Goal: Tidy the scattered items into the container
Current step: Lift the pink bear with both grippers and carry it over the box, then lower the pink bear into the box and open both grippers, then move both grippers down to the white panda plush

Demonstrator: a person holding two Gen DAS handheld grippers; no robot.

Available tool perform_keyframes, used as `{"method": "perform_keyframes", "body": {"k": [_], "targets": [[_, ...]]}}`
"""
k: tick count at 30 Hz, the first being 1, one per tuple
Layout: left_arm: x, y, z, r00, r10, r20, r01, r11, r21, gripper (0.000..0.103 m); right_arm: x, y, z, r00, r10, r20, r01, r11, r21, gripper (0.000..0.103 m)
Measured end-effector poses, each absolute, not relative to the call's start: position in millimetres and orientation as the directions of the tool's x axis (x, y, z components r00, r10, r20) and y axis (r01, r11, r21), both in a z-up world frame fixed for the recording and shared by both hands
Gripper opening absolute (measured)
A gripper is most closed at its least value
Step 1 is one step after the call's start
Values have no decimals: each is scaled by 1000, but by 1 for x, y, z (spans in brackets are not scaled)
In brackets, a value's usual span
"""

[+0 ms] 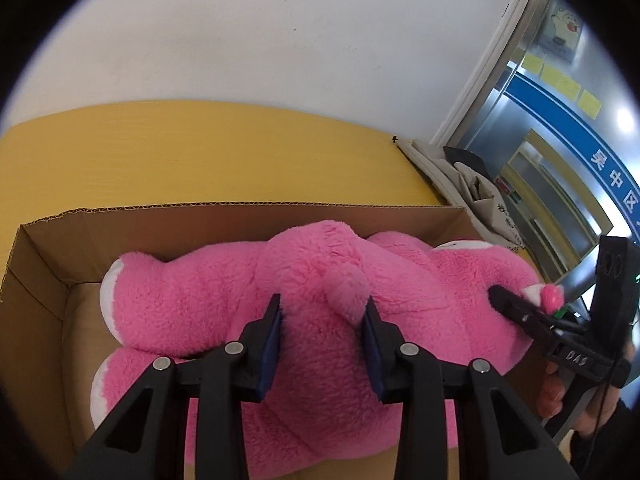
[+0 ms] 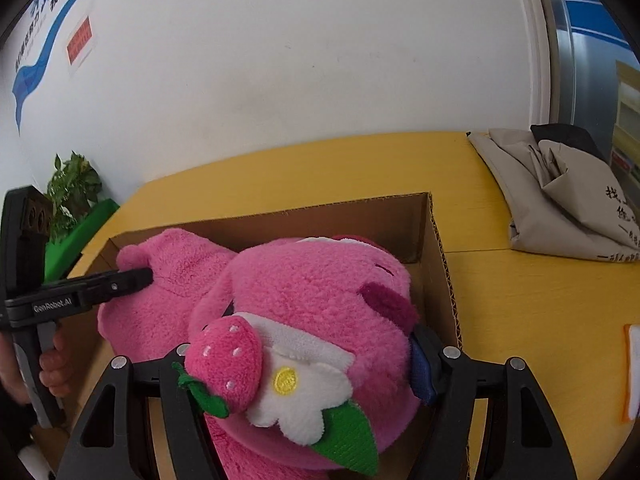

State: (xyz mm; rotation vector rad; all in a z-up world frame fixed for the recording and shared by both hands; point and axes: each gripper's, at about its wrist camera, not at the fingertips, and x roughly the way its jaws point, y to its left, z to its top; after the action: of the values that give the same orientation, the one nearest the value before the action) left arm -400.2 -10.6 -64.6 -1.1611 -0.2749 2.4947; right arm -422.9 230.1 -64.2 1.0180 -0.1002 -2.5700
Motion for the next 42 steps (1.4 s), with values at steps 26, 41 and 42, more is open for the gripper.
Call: {"method": "perform_keyframes", "body": {"k": [26, 41, 42], "targets": [[-167, -122, 147, -875, 124, -469, -97, -992, -82, 81, -234, 277, 97, -762, -473, -442, 456, -877, 152, 103], [5, -60, 94, -894, 109, -434, -88, -994, -68, 81, -54, 251, 91, -819, -326, -472, 339, -939, 60, 103], [9, -53, 87, -889, 112, -444, -92, -994, -67, 81, -48, 251, 82, -814, -313, -489, 322, -944, 69, 103]]}}
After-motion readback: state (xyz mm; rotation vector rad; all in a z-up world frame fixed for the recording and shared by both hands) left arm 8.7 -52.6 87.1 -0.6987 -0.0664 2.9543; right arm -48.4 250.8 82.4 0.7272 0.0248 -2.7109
